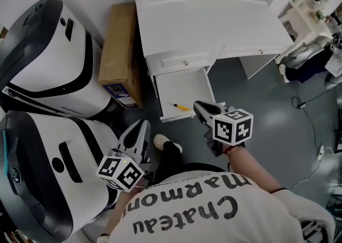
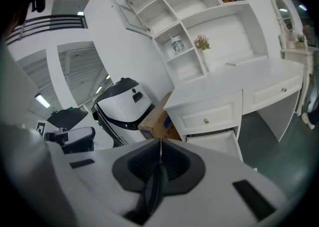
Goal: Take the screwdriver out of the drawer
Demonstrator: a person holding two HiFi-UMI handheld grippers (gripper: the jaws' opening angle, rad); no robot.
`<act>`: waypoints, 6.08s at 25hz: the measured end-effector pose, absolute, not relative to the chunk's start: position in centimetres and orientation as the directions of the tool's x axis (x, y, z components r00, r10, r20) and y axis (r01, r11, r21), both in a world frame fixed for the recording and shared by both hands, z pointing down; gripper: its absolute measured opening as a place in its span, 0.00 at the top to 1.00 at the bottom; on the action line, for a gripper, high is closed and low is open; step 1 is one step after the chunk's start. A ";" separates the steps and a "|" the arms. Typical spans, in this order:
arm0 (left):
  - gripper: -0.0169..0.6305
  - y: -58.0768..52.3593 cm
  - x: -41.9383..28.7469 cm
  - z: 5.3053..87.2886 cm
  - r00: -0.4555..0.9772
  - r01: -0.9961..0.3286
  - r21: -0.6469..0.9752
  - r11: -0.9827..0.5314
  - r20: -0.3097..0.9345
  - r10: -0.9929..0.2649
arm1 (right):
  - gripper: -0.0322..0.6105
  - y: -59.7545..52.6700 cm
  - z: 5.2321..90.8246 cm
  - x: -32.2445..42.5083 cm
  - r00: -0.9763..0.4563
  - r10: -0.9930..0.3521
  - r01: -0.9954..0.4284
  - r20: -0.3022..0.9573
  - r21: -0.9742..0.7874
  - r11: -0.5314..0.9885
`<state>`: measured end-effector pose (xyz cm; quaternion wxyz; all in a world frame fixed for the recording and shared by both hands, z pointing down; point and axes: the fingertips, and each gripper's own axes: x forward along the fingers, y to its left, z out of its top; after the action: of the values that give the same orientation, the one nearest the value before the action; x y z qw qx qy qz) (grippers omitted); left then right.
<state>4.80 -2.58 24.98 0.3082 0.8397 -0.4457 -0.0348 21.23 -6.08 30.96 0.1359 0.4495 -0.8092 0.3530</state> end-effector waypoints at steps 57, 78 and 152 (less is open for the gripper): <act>0.94 -6.7 -8.7 52.5 0.365 -0.768 0.627 0.131 0.596 -0.715 | 0.69 -14.6 78.6 19.0 0.041 0.301 -0.563 0.953 -0.227 0.795; 0.94 -6.4 -5.5 54.2 0.433 -0.756 0.647 0.097 0.606 -0.667 | 0.75 -14.7 81.4 19.3 0.058 0.275 -0.558 0.960 -0.198 0.806; 0.94 3.3 -5.9 34.4 0.485 -0.803 0.528 -0.275 0.312 -0.817 | 0.82 -4.7 50.8 17.1 -0.161 -0.138 -0.688 0.977 -0.010 0.725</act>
<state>-5.86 3.30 34.44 0.3241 0.7984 -0.5073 -0.0104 17.06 -4.72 50.77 0.5816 0.2854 -0.7242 0.2363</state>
